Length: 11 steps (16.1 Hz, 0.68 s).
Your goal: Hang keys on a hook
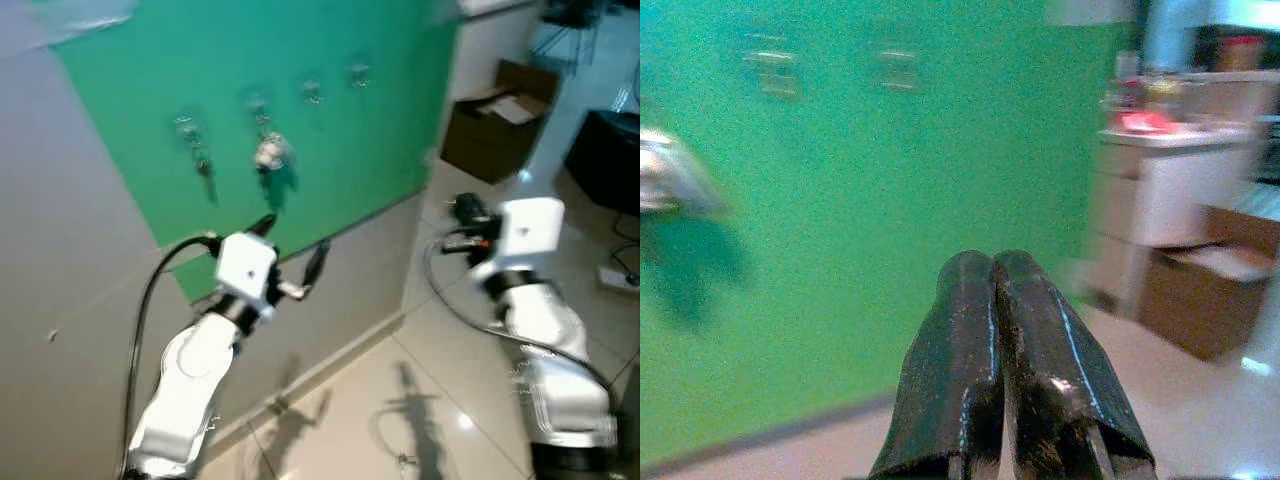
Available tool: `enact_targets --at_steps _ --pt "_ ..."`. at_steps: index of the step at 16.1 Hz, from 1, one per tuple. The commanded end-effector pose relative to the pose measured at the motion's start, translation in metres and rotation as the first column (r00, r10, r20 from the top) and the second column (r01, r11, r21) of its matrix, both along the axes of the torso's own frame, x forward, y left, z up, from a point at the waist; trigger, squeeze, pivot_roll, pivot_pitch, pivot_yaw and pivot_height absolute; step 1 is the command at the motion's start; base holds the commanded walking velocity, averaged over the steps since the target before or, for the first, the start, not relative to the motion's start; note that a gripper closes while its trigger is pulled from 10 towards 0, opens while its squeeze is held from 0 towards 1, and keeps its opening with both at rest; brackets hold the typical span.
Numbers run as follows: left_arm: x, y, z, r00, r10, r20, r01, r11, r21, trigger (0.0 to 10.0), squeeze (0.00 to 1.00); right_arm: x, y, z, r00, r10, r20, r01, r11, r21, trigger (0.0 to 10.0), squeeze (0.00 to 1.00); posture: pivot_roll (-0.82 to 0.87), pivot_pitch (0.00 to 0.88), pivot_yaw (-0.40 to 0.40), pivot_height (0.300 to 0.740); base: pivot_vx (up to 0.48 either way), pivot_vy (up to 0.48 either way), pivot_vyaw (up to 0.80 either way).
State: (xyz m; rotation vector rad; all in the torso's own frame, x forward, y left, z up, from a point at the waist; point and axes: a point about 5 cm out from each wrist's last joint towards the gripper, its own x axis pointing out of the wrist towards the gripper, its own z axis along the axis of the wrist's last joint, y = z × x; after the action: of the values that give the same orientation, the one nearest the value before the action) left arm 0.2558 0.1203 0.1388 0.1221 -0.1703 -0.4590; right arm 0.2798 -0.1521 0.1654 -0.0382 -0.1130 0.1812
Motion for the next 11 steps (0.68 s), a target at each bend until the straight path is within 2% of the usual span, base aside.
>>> enact_targets --at_steps 1,4,10,11 --pt "0.0005 -0.0022 0.0041 1.0 -0.006 0.011 0.007 1.0 -0.011 10.0 0.0 -0.0003 -0.0059 0.0041 1.0 -0.013 0.016 0.013 1.0 -0.018 10.0 0.0 -0.01 0.0 0.057 0.74 0.319 0.0 0.0" --pt "0.0 -0.0026 0.004 1.0 -0.009 0.009 0.009 1.0 -0.012 10.0 0.0 -0.0007 -0.0049 0.0039 1.0 -0.005 0.016 0.006 0.999 -0.043 10.0 0.0 0.0 0.0 0.055 0.74 0.319 0.0 0.0" --pt "-0.0016 -0.0031 0.0031 1.0 -0.012 0.003 0.012 1.0 -0.012 10.0 0.0 -0.0019 -0.0039 0.0014 1.0 0.006 0.004 -0.006 0.999 -0.048 10.0 0.0 0.0 0.0 0.053 0.74 0.318 0.0 0.75" --pt "-0.0017 -0.0021 0.0027 1.0 0.006 -0.001 -0.006 1.0 -0.014 10.0 0.0 -0.0025 -0.0042 0.0 1.0 0.006 -0.003 -0.006 1.0 -0.021 10.0 0.0 0.0 0.0 0.053 0.74 0.289 0.0 0.0"
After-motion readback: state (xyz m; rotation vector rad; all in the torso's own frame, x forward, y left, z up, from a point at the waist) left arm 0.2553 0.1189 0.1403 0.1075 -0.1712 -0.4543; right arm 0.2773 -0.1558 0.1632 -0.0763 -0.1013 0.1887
